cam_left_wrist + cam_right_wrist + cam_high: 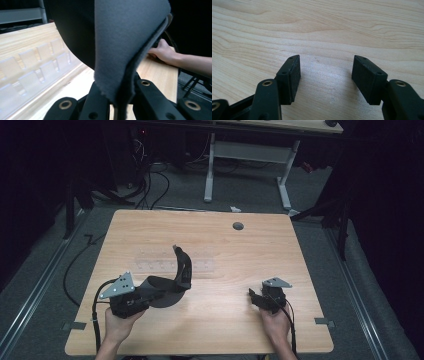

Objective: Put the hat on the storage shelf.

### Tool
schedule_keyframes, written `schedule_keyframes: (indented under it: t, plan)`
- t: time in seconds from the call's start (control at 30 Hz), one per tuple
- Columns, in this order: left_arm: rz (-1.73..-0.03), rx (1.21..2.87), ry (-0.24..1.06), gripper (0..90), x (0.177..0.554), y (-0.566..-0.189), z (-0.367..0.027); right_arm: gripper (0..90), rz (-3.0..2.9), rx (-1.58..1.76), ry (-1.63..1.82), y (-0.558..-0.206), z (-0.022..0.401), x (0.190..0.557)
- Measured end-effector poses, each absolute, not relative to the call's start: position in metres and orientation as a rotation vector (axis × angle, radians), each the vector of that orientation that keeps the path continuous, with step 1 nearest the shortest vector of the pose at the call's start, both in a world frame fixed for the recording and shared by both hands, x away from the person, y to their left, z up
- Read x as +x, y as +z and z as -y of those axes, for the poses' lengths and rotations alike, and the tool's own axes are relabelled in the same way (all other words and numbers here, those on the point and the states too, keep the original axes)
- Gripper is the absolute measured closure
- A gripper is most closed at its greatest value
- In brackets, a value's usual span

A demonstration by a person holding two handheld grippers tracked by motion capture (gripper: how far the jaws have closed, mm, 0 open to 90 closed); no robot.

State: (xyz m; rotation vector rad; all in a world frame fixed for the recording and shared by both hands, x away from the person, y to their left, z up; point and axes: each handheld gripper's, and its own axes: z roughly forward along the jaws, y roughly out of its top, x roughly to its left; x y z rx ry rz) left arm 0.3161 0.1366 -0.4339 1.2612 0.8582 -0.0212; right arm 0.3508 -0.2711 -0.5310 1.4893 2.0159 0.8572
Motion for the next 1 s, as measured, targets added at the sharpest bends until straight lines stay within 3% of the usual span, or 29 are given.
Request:
schedule_keyframes:
  t: [1.0]
  plan:
    - [-0.947,1.146,0.073,86.2,0.341,-0.428,-0.172,38.5,-2.018,1.488,0.855,-0.531,0.27,0.352]
